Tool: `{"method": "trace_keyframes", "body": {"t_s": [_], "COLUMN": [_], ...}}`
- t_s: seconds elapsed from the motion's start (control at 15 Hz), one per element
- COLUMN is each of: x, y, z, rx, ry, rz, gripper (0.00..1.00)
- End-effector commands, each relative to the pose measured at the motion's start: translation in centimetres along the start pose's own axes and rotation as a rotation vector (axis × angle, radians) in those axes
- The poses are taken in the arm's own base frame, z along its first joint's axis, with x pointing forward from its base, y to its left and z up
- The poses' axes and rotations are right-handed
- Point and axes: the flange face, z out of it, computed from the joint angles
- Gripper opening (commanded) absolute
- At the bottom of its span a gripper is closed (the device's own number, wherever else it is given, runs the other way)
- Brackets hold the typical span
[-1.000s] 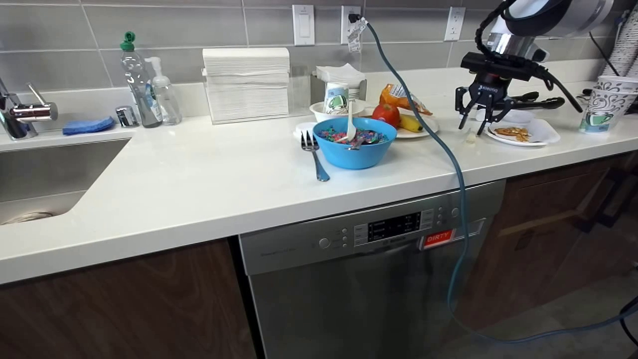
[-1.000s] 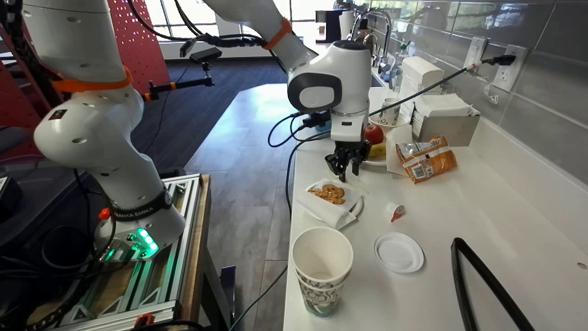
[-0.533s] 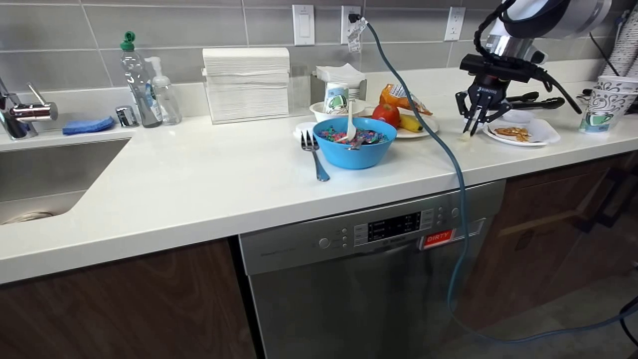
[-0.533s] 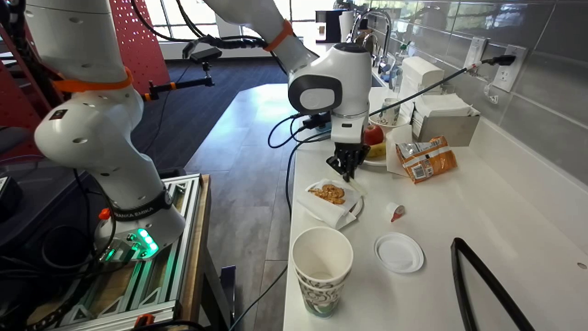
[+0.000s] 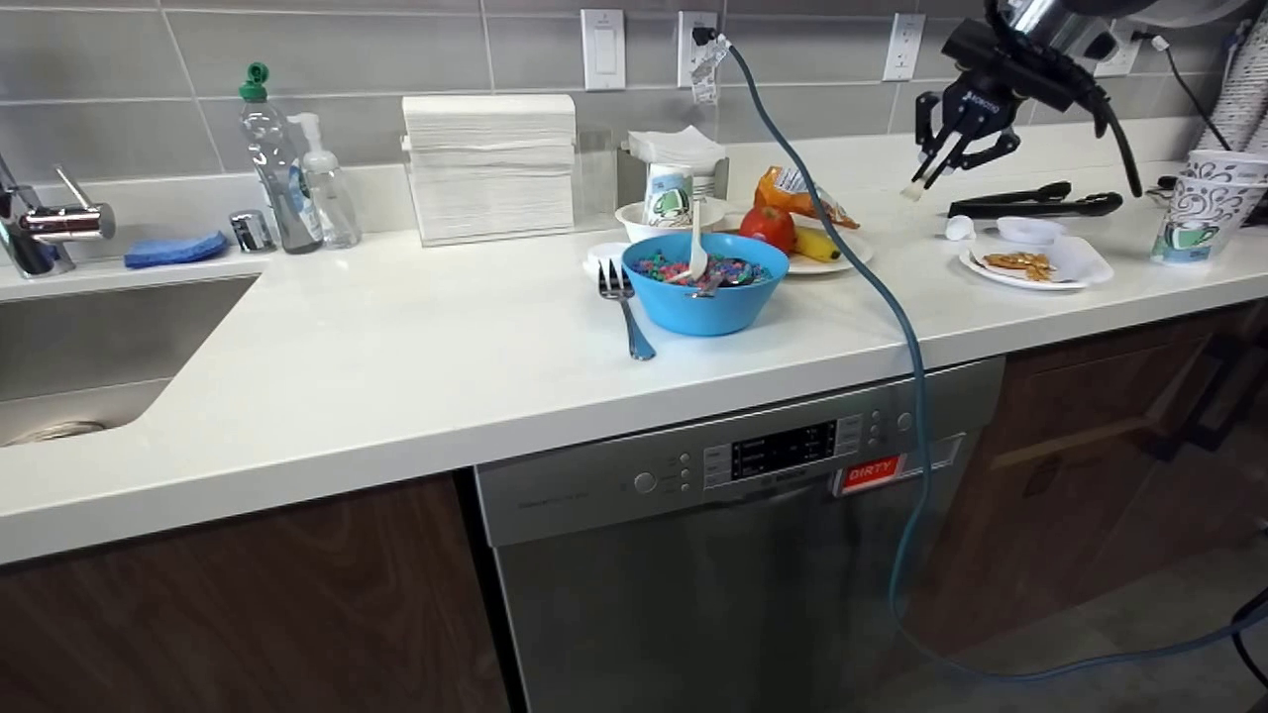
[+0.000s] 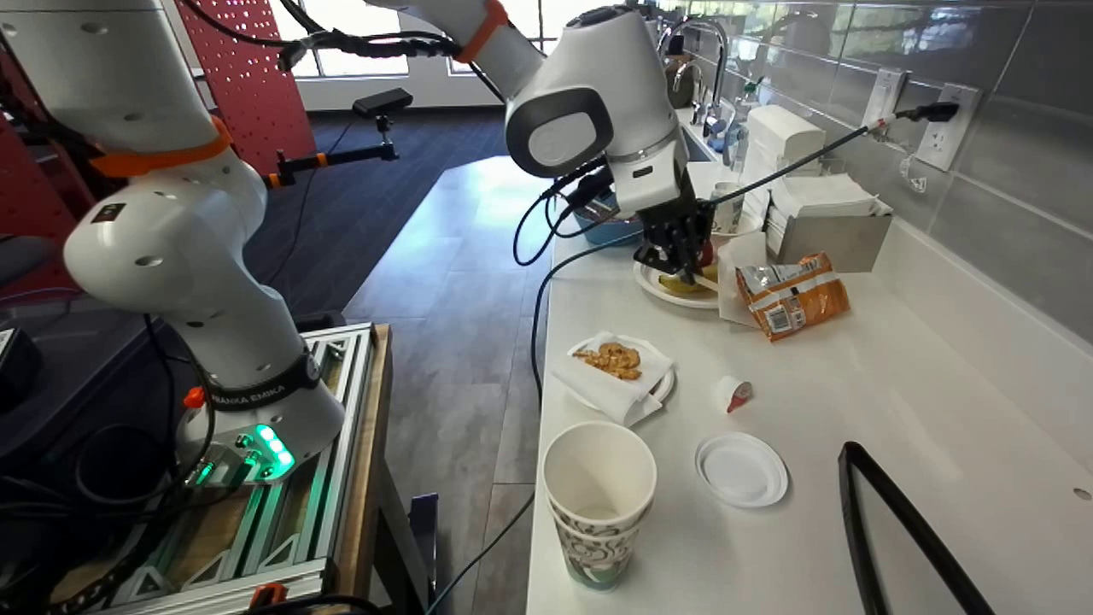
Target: Pick up the folk and put it in the cup
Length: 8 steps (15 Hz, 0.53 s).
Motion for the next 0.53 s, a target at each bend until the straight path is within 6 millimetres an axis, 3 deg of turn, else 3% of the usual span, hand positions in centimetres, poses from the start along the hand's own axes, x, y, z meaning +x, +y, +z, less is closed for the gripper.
{"method": "trace_keyframes", "body": {"t_s": [0.0,0.27,0.47], "x": [3.1,9.4,14.5], "y": [3.0,6.7,10.8], "z": [-4.4,-8.9,-13.1], "rx": [0.136,0.261,0.283], "ry": [0.149,0.344,0.514], "rz": [0.023,0.076,0.089], "gripper": [0.03,0.03,0.03]}}
